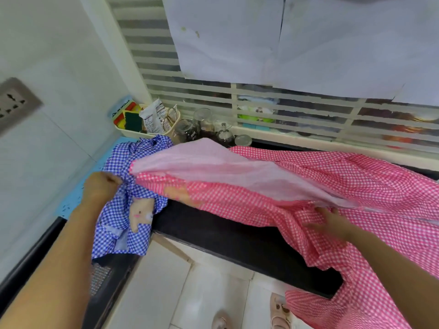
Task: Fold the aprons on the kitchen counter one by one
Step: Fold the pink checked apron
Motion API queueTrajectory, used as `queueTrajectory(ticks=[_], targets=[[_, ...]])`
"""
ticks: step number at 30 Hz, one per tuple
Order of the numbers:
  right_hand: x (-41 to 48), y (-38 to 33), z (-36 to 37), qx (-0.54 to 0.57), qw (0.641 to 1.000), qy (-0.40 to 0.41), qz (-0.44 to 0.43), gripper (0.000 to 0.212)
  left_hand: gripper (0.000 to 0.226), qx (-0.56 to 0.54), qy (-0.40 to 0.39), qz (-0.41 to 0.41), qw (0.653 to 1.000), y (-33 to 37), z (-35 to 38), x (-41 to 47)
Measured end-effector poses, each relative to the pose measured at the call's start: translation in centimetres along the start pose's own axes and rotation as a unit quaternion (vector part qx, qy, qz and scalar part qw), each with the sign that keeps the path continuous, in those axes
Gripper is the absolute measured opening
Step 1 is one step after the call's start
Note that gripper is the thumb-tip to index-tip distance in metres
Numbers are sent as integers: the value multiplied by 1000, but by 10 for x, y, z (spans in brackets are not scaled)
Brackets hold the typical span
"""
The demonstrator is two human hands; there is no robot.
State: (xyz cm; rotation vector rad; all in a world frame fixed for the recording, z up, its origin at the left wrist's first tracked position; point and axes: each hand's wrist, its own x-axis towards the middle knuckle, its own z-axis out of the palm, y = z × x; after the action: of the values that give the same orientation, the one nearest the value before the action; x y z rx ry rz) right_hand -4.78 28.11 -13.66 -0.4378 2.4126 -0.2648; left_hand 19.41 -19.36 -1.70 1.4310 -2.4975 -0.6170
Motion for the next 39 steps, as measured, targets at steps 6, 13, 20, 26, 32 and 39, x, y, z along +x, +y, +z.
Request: queueTrajectory(ticks=[6, 13, 20, 26, 32, 39], targets=[[13, -17, -1, -59, 998, 12, -19, 79, 13, -43, 35, 80, 995, 4, 35, -32], [16, -36, 12, -101, 991, 35, -82, 98, 98, 124, -280, 347, 887, 22, 130, -97], [11, -12, 28, -232, 963, -21, -135, 124, 91, 182, -203, 378, 885, -10, 184, -128], [4, 22, 26, -236, 956, -79, -154, 141, 32, 91, -256, 306, 912, -20, 165, -122], [10, 35, 22, -98, 967, 67, -225, 30, 28, -89, -208, 119, 967, 17, 96, -76], [14, 36, 3, -195, 956, -106, -192, 54, 28, 24, -148, 187, 971, 13, 52, -22]])
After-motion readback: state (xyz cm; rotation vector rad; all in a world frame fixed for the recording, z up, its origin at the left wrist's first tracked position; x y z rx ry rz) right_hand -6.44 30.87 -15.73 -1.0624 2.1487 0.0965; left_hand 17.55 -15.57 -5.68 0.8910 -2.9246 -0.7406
